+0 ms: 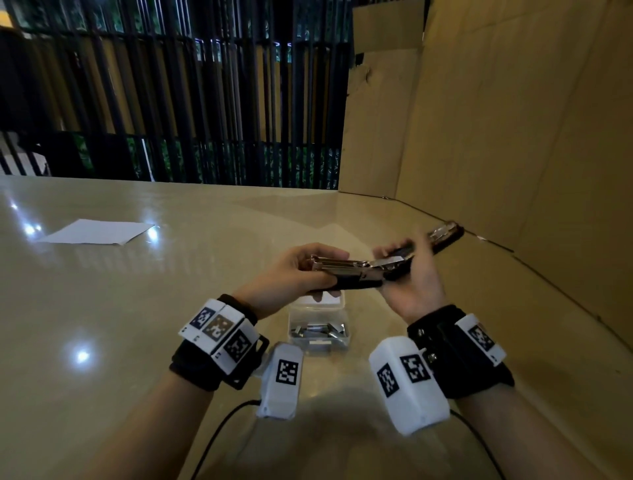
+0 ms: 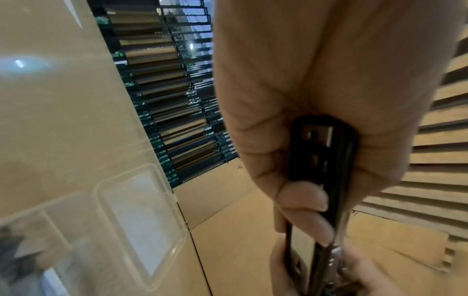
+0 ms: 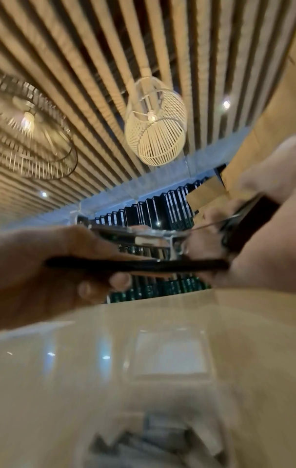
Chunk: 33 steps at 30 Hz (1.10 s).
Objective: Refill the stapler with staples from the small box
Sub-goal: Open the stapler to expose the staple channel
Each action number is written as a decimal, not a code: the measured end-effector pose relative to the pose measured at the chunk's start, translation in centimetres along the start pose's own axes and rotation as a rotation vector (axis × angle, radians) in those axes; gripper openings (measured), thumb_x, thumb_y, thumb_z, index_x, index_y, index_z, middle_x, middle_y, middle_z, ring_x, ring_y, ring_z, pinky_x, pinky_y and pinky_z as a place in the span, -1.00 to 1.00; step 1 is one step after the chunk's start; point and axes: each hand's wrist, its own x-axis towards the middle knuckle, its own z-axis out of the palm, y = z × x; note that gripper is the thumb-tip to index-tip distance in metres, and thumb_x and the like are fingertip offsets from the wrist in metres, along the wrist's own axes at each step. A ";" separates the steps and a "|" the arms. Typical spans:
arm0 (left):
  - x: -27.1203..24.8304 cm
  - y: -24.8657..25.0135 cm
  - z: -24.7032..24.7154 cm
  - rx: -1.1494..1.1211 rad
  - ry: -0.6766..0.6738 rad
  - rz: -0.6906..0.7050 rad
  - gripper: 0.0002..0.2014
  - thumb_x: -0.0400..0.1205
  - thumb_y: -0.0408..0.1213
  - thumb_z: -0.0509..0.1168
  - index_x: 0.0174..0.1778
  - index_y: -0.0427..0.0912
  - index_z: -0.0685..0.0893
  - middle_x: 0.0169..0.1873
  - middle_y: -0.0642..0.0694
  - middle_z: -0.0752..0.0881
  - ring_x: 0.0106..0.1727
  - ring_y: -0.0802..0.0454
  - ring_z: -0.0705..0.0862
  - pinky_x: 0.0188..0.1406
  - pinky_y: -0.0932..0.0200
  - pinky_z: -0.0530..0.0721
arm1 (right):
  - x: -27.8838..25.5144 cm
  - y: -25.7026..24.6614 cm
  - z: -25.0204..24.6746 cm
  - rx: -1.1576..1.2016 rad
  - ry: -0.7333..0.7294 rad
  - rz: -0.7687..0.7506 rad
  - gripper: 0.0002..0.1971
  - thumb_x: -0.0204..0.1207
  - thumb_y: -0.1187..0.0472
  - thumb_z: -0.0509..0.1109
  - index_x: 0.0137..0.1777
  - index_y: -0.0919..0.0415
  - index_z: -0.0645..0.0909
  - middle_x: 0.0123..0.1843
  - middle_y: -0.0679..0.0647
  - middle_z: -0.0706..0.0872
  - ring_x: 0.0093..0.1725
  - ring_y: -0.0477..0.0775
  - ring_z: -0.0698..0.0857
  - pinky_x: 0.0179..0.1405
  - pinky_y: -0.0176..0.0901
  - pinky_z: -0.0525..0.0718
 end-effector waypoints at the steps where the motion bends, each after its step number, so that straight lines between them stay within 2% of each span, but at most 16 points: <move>1: 0.1 -0.1 -0.1 0.010 0.024 0.013 -0.68 0.56 -0.61 0.17 0.01 -0.09 0.62 -0.17 -0.11 0.73 -0.37 0.20 0.73 -0.42 0.40 0.65 | -0.1 0.3 -0.2 -0.163 -0.056 0.041 -0.70 0.54 -0.07 0.31 -0.26 0.14 0.46 -0.35 0.03 0.59 -0.32 0.02 0.65 -0.09 0.00 0.64; 3: 0.2 -0.2 -0.4 -0.016 0.065 0.021 -0.70 0.59 -0.61 0.12 -0.04 -0.14 0.63 -0.20 -0.12 0.73 -0.39 0.19 0.75 -0.36 0.40 0.71 | -0.1 1.1 -0.5 -0.383 -0.118 0.108 -0.71 0.46 -0.08 0.35 -0.24 0.15 0.49 -0.20 0.06 0.63 -0.17 0.08 0.67 -0.08 0.09 0.65; 4: 0.2 -0.3 -0.6 -0.038 0.073 0.017 -0.71 0.60 -0.60 0.11 -0.06 -0.15 0.64 -0.19 -0.12 0.73 -0.37 0.18 0.76 -0.30 0.39 0.73 | 0.0 1.3 -0.5 -0.389 -0.111 0.134 -0.68 0.49 -0.11 0.31 -0.26 0.15 0.47 -0.16 0.08 0.64 -0.12 0.13 0.68 -0.07 0.14 0.65; 6: 0.1 -0.4 -0.8 -0.083 0.069 0.014 -0.70 0.61 -0.61 0.09 -0.07 -0.16 0.64 -0.16 -0.11 0.73 -0.25 0.16 0.78 -0.20 0.34 0.76 | -0.1 1.2 -0.6 -0.241 -0.060 0.181 -0.62 0.58 -0.15 0.20 -0.21 0.19 0.44 -0.08 0.18 0.65 -0.02 0.25 0.67 0.05 0.27 0.61; 8: 0.1 -0.6 -0.9 -0.145 0.076 0.025 -0.70 0.60 -0.62 0.08 -0.09 -0.17 0.62 -0.14 -0.11 0.72 -0.20 0.16 0.78 -0.17 0.31 0.77 | 0.0 0.7 -0.5 -0.081 -0.024 0.205 -0.55 0.59 -0.19 0.18 -0.09 0.26 0.46 0.06 0.33 0.63 0.05 0.36 0.65 0.12 0.34 0.57; 10: 0.3 -0.8 -0.6 -0.214 0.095 0.048 -0.70 0.59 -0.64 0.07 -0.13 -0.17 0.58 -0.15 -0.14 0.68 -0.22 0.16 0.77 -0.18 0.31 0.77 | 0.1 0.3 -0.6 0.023 0.000 0.230 -0.47 0.58 -0.23 0.17 -0.01 0.33 0.48 0.15 0.43 0.60 0.08 0.42 0.63 0.08 0.36 0.58; 13: 0.6 -1.2 -0.3 -0.317 0.109 0.110 -0.82 0.52 -0.55 0.17 -0.19 -0.16 0.53 -0.13 -0.17 0.65 -0.19 0.14 0.76 -0.20 0.30 0.76 | 0.0 0.1 -0.9 0.072 -0.016 0.291 -0.41 0.60 -0.24 0.11 0.06 0.39 0.50 0.14 0.43 0.62 0.15 0.46 0.64 -0.08 0.38 0.67; 15: 0.7 -1.5 -0.4 -0.372 0.115 0.133 -0.85 0.43 -0.49 0.18 -0.20 -0.15 0.50 -0.09 -0.21 0.64 -0.17 0.11 0.76 -0.22 0.29 0.76 | -0.2 0.0 -1.1 -0.008 -0.094 0.383 -0.43 0.62 -0.18 0.13 0.19 0.41 0.50 0.13 0.49 0.64 0.04 0.53 0.71 -0.16 0.30 0.76; 17: 0.7 -1.9 -0.7 -0.422 0.103 0.136 -0.84 0.43 -0.49 0.16 -0.20 -0.14 0.47 -0.03 -0.24 0.62 -0.14 0.08 0.76 -0.23 0.30 0.75 | -0.2 -0.2 -1.3 -0.078 -0.186 0.478 -0.48 0.58 -0.06 0.23 0.28 0.41 0.49 0.25 0.49 0.61 -0.09 0.57 0.75 -0.35 0.08 0.81; 19: 0.8 -2.2 -0.8 -0.460 0.074 0.141 -0.83 0.45 -0.50 0.15 -0.21 -0.12 0.47 0.01 -0.23 0.66 -0.12 0.05 0.76 -0.23 0.29 0.74 | 0.0 -0.5 -1.6 -0.074 -0.241 0.528 -0.48 0.42 0.11 0.39 0.32 0.38 0.48 0.36 0.46 0.55 -0.11 0.60 0.75 -0.46 -0.06 0.80; 21: 0.7 -2.4 -0.9 -0.512 0.025 0.137 -0.79 0.47 -0.52 0.14 -0.24 -0.09 0.51 0.02 -0.13 0.75 -0.10 0.04 0.77 -0.22 0.27 0.73 | 0.2 -0.8 -1.7 -0.063 -0.258 0.539 -0.46 0.23 0.26 0.49 0.24 0.40 0.53 0.35 0.50 0.56 -0.09 0.66 0.72 -0.46 -0.08 0.79; 23: 0.7 -2.6 -1.0 -0.550 -0.007 0.116 -0.72 0.48 -0.53 0.14 -0.30 -0.03 0.60 0.01 -0.07 0.79 -0.10 0.02 0.77 -0.20 0.27 0.74 | 0.2 -1.1 -1.5 -0.079 -0.265 0.520 -0.67 0.26 0.27 0.41 0.00 0.44 0.59 0.23 0.51 0.63 -0.12 0.72 0.70 -0.41 -0.08 0.80; 25: 0.7 -2.8 -1.2 -0.522 0.002 0.090 -0.69 0.47 -0.52 0.17 -0.33 0.03 0.64 -0.02 -0.03 0.79 -0.19 0.04 0.76 -0.21 0.28 0.75 | 0.2 -1.1 -1.2 -0.114 -0.242 0.491 -0.76 0.30 0.28 0.34 -0.11 0.45 0.58 0.15 0.50 0.67 -0.11 0.73 0.67 -0.35 -0.05 0.81; 27: 0.8 -3.0 -1.4 -0.397 0.038 0.073 -0.71 0.47 -0.47 0.23 -0.31 0.07 0.65 -0.12 0.02 0.79 -0.23 0.10 0.74 -0.19 0.29 0.75 | 0.6 -0.8 -1.3 -0.149 -0.197 0.456 -0.82 0.41 0.31 0.29 -0.08 0.46 0.55 0.15 0.48 0.65 0.00 0.66 0.64 -0.34 0.00 0.81; 30: 0.9 -3.3 -1.5 -0.139 0.111 0.056 -0.74 0.55 -0.52 0.26 -0.19 0.01 0.58 -0.12 0.00 0.69 -0.13 0.13 0.67 -0.15 0.32 0.70 | 1.5 -0.5 -1.8 -0.210 -0.130 0.367 -0.84 0.59 0.31 0.20 0.00 0.44 0.51 0.17 0.37 0.59 0.16 0.54 0.60 -0.51 -0.03 0.77; 33: 1.1 -3.5 -1.2 -0.130 0.099 0.063 -0.74 0.57 -0.60 0.16 -0.14 -0.10 0.50 -0.11 -0.09 0.64 -0.21 0.21 0.70 -0.16 0.37 0.72 | 2.1 -0.3 -2.1 -0.160 -0.100 0.342 -0.87 0.59 0.33 0.23 0.06 0.38 0.48 0.15 0.32 0.61 0.35 0.49 0.54 -0.52 -0.10 0.76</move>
